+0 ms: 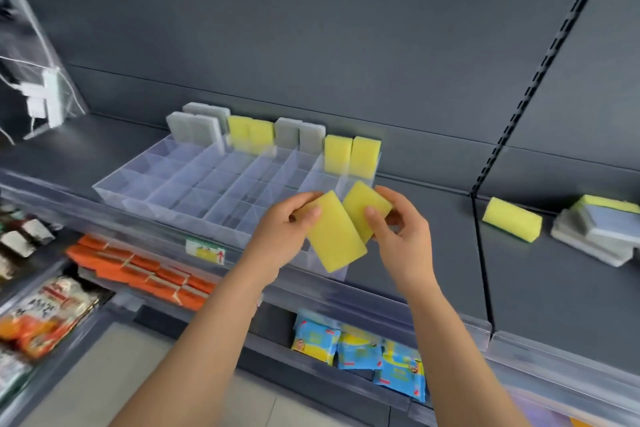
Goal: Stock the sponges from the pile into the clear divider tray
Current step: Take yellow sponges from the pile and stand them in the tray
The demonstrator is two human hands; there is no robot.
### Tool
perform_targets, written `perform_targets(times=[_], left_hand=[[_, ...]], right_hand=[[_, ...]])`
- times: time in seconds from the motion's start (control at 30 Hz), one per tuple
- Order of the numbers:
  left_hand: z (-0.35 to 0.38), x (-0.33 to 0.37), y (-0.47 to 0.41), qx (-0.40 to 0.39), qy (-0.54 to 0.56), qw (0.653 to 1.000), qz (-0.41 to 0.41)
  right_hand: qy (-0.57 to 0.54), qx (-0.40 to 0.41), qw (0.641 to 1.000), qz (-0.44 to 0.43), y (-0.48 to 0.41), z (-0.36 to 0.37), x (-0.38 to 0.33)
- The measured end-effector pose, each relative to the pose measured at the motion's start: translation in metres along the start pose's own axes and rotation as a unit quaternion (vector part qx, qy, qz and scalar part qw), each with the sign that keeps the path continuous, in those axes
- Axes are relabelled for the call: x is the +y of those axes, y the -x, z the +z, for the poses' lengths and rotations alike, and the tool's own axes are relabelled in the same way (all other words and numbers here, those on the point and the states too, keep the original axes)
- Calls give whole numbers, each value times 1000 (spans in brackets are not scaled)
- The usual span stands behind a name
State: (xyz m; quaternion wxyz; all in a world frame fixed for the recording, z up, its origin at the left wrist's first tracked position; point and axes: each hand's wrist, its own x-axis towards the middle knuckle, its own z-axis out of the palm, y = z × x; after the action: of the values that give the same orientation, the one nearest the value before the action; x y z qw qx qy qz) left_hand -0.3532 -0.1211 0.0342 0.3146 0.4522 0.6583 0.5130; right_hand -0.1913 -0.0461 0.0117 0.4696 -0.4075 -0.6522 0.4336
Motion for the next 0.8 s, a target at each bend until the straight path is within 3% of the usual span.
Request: perform_targets(times=[0.43,0.8], left_hand=[[-137,-35,-65,73,-24,997,24],[-198,-50,-166,117,-147,980,68]], right_hand=[[21,-20,999,-33,-54,139,-29],[64,-16,995,-71,-156,219,-20]])
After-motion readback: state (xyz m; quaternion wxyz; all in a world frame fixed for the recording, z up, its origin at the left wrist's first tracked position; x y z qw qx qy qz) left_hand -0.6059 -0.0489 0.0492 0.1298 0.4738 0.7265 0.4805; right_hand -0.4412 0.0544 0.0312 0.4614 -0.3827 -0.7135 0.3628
